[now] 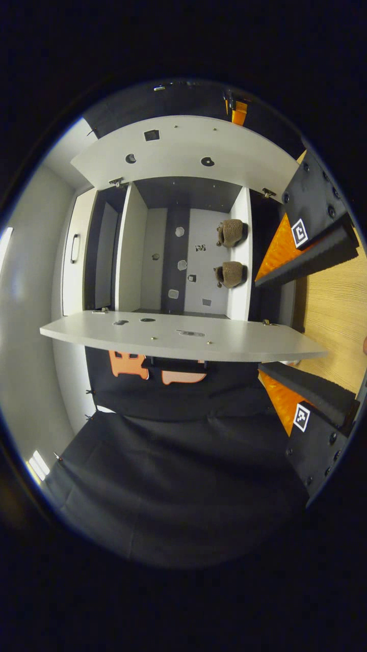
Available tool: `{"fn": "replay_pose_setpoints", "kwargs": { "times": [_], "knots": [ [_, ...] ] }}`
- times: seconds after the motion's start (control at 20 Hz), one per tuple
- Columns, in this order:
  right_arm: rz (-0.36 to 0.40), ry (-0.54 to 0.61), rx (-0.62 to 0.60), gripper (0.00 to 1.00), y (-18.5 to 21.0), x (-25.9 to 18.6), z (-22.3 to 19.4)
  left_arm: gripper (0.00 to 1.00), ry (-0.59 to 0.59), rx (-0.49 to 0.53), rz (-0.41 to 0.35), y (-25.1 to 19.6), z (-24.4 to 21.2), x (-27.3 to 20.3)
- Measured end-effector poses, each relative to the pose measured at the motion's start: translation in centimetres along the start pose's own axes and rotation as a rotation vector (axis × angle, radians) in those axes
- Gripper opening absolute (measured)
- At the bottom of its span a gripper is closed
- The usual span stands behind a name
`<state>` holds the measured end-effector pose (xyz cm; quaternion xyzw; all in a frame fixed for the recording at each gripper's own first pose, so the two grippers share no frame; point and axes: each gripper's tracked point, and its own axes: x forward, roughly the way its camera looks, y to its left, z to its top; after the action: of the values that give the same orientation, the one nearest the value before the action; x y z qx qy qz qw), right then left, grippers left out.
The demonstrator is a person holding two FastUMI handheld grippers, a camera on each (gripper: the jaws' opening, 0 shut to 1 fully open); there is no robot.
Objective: Grab one shoe with the right hand and put it into the shoe cabinet, grab the other shoe with the left hand and put it into the shoe cabinet; then close the right door with the right hand and the left door with the left hand.
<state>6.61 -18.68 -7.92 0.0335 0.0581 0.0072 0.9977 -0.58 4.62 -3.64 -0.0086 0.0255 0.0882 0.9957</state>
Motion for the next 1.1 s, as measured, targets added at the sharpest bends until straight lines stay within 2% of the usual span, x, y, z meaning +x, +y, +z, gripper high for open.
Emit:
{"fn": "replay_pose_setpoints", "kwargs": {
  "times": [0.05, 0.2, 0.25, 0.3, 0.35, 0.4, 0.6, 1.1],
  "knots": [
    [0.003, -0.001, -0.001, 0.93, 0.2, 0.0, 0.0, 0.95, 0.007, 0.008, 0.019, 1.2, -0.2, 0.0],
    [0.002, -0.002, -0.006, 0.92, 0.5, -0.1, 0.1, 0.96, 0.0, 0.021, 0.073, 4.5, 0.5, 0.2],
    [-0.005, 0.0, -0.006, 0.91, 0.6, -0.1, 0.0, 0.97, -0.002, 0.012, 0.079, 3.6, -0.7, 0.2],
    [-0.01, 0.004, -0.005, 0.82, 0.6, -0.1, 0.0, 0.95, -0.005, 0.003, 0.085, 4.4, -0.4, 0.6],
    [-0.017, 0.003, -0.005, 0.91, 0.7, -0.2, 0.0, 0.97, -0.01, -0.003, 0.084, 5.0, -0.4, 1.1],
    [-0.022, 0.003, -0.004, 0.91, 0.8, -0.3, 0.0, 0.95, -0.01, -0.001, 0.082, 5.7, -0.4, 1.7],
    [-0.058, -0.006, -0.018, 0.9, 2.0, -0.5, -0.1, 0.97, -0.019, 0.023, 0.082, 7.8, -0.1, 3.6],
    [-0.063, -0.019, 0.027, 0.89, 9.7, 0.8, -0.3, 0.95, -0.008, 0.059, 0.04, 13.1, -0.2, 6.5]
  ]
}}
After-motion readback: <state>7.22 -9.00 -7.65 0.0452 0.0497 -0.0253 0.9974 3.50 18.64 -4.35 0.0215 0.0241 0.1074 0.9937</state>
